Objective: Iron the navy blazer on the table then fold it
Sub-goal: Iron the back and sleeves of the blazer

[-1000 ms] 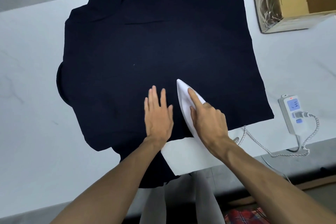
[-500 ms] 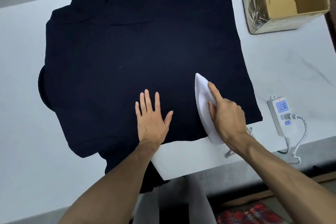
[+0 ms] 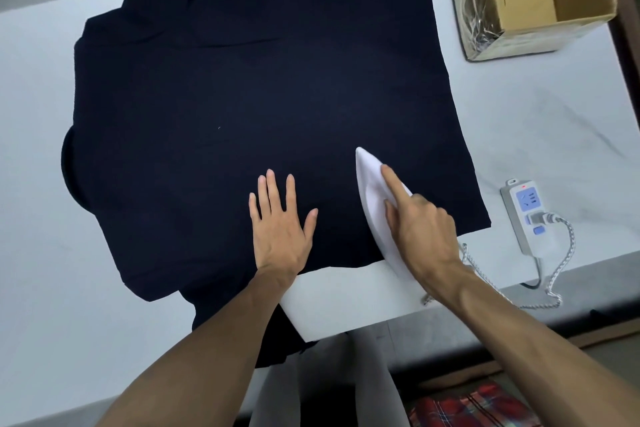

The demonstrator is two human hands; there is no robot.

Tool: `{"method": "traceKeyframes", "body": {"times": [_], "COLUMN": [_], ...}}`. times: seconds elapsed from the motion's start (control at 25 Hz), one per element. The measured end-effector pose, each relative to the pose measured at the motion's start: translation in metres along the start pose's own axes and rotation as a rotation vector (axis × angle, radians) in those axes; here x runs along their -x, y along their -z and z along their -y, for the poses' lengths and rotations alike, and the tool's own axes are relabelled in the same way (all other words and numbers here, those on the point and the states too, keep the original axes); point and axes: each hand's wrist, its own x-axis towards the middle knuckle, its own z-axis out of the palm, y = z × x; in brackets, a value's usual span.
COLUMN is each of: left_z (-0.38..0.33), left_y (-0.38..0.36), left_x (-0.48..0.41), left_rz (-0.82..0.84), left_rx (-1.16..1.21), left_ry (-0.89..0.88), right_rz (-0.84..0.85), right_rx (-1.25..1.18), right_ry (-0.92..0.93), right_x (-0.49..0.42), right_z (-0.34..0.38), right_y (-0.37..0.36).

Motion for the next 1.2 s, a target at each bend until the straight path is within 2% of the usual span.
{"method": "traceKeyframes", "body": {"times": [0.24, 0.4, 0.56, 0.68, 0.88, 1.2], "left_z": [-0.001, -0.003, -0.038, -0.07, -0.075, -0.078], "left_y": [-0.002, 0.0, 0.005, 0.005, 0.0, 0.002], "left_x": [0.0, 0.001, 0.001, -0.006, -0.008, -0.009], "left_rz": [0.001, -0.004, -0.028, -0.004, 0.029, 0.041], "left_rx": [-0.006, -0.011, 0.082, 0.129, 0.033, -0.028], "left_ry": [-0.027, -0.051, -0.056, -0.019, -0.004, 0.011], "right_rz": [-0.036, -0.018, 0.005, -0.018, -0.033, -0.033], "right_rx": [-0.056, -0.135, -0.047, 0.022, 0.007, 0.018], "right_ry": [-0.08, -0.026, 0.065, 0.033, -0.037, -0.042], "right_x": [-0.011, -0.005, 0.003, -0.001, -0.012, -0.016], "right_z": [-0.031, -0.021, 0.001, -0.008, -0.05, -0.063], "right_y": [0.006, 0.006, -0.006, -0.008, 0.005, 0.012]}}
